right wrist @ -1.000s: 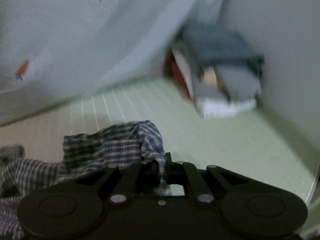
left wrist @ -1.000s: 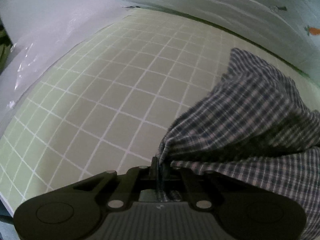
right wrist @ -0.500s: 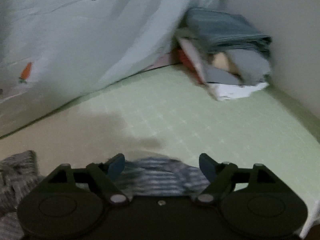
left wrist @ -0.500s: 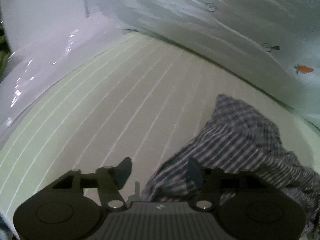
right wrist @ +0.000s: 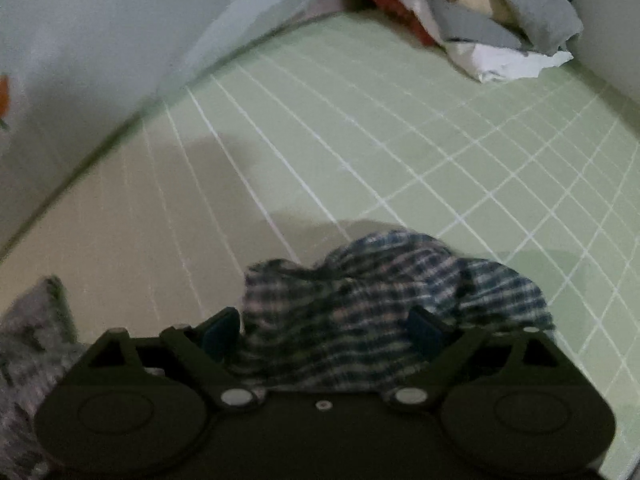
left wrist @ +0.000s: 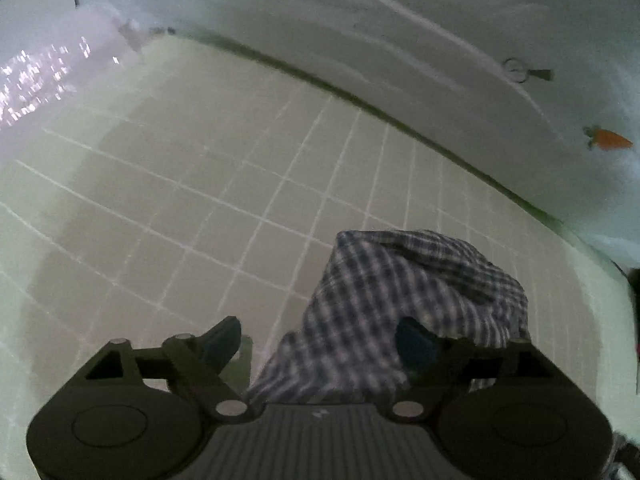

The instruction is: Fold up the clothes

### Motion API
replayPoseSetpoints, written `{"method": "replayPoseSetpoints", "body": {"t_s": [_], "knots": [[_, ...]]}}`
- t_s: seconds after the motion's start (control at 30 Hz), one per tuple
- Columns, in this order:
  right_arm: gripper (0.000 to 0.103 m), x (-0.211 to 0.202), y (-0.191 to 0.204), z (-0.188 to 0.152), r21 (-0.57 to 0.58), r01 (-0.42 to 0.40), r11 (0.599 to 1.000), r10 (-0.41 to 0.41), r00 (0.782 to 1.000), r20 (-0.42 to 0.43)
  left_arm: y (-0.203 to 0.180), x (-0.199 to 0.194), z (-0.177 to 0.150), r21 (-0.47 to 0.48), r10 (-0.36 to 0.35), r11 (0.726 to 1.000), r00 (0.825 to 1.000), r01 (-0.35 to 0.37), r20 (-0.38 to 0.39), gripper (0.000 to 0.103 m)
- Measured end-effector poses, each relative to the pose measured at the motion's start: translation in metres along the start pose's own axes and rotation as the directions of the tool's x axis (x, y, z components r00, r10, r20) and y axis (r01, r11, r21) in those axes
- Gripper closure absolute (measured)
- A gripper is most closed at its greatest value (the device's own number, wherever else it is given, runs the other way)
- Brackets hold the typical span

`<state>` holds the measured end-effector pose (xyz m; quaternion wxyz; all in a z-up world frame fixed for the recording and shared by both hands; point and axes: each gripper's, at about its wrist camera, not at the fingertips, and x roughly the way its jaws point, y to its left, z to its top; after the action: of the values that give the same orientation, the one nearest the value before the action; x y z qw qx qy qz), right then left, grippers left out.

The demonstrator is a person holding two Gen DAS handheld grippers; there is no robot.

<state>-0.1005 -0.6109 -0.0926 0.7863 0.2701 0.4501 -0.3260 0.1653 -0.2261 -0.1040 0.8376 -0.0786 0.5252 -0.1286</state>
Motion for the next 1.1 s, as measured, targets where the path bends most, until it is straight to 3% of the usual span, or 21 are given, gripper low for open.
{"method": "replayPoseSetpoints", "body": {"t_s": [0.03, 0.07, 0.1, 0.13, 0.2, 0.27, 0.37, 0.53, 0.57, 0.63, 0.7, 0.77, 0.8, 0.9, 0.97, 1.03, 1.1], "knots": [[0.012, 0.002, 0.001, 0.000, -0.008, 0.005, 1.000, -0.005, 1.000, -0.008, 0.000, 0.005, 0.002, -0.006, -0.002, 1.000, 1.000, 0.002, -0.009, 0.053], [0.017, 0.004, 0.001, 0.000, -0.015, 0.011, 1.000, -0.011, 1.000, -0.016, -0.001, 0.010, 0.005, -0.012, -0.006, 1.000, 1.000, 0.006, -0.021, 0.067], [0.034, 0.006, 0.001, 0.000, -0.020, 0.004, 1.000, -0.004, 1.000, -0.016, -0.002, 0.014, 0.007, -0.021, -0.008, 1.000, 1.000, 0.007, -0.027, 0.099], [0.046, 0.007, 0.000, 0.001, -0.025, -0.004, 1.000, 0.004, 1.000, -0.013, -0.003, 0.015, 0.008, -0.025, -0.006, 1.000, 1.000, 0.005, -0.022, 0.101], [0.086, 0.005, -0.004, 0.007, -0.034, -0.021, 0.999, 0.021, 1.000, 0.015, -0.005, 0.011, 0.014, -0.019, 0.001, 1.000, 1.000, -0.001, 0.014, 0.102], [0.091, 0.001, -0.010, 0.014, -0.026, -0.037, 0.999, 0.038, 0.997, 0.061, -0.003, -0.009, 0.023, -0.016, -0.002, 1.000, 0.996, 0.004, 0.091, 0.102], [0.094, -0.026, -0.023, 0.033, -0.007, -0.010, 1.000, 0.012, 0.977, 0.212, 0.003, -0.048, 0.037, -0.028, -0.004, 1.000, 0.975, 0.010, 0.220, 0.102], [0.094, -0.091, -0.054, 0.057, 0.005, 0.112, 0.994, -0.103, 0.888, 0.448, 0.028, -0.121, 0.030, -0.086, 0.027, 0.996, 0.925, 0.006, 0.379, 0.102], [0.094, -0.098, -0.062, 0.059, 0.006, 0.145, 0.989, -0.131, 0.877, 0.462, 0.036, -0.129, 0.021, -0.102, 0.063, 0.994, 0.923, -0.026, 0.380, 0.102], [0.094, -0.096, -0.079, 0.054, 0.008, 0.203, 0.979, -0.186, 0.879, 0.439, 0.052, -0.130, 0.001, -0.136, 0.150, 0.985, 0.928, -0.110, 0.340, 0.101], [0.092, -0.079, -0.095, 0.044, -0.005, 0.240, 0.971, -0.223, 0.911, 0.348, 0.072, -0.116, -0.023, -0.179, 0.246, 0.962, 0.942, -0.208, 0.228, 0.099], [0.073, -0.061, -0.104, 0.030, 0.000, 0.230, 0.973, -0.223, 0.943, 0.246, 0.089, -0.106, -0.043, -0.227, 0.270, 0.945, 0.954, -0.236, 0.133, 0.098], [0.057, -0.054, -0.106, 0.022, 0.003, 0.214, 0.977, -0.210, 0.955, 0.210, 0.096, -0.102, -0.052, -0.247, 0.274, 0.938, 0.957, -0.244, 0.092, 0.090], [0.030, -0.049, -0.092, 0.008, 0.026, 0.168, 0.986, -0.169, 0.966, 0.194, 0.103, -0.107, -0.064, -0.265, 0.258, 0.938, 0.961, -0.225, 0.096, 0.070], [0.019, -0.048, -0.075, 0.006, 0.035, 0.130, 0.991, -0.134, 0.970, 0.202, 0.096, -0.109, -0.058, -0.247, 0.266, 0.941, 0.957, -0.231, 0.120, 0.054], [0.016, -0.047, -0.051, 0.009, 0.028, 0.078, 0.997, -0.082, 0.974, 0.212, 0.089, -0.110, -0.053, -0.228, 0.272, 0.945, 0.952, -0.236, 0.143, 0.034], [0.011, -0.041, -0.029, 0.012, 0.023, -0.029, 0.999, 0.024, 0.984, 0.176, 0.088, -0.110, -0.047, -0.198, 0.262, 0.953, 0.954, -0.231, 0.146, 0.023]]}}
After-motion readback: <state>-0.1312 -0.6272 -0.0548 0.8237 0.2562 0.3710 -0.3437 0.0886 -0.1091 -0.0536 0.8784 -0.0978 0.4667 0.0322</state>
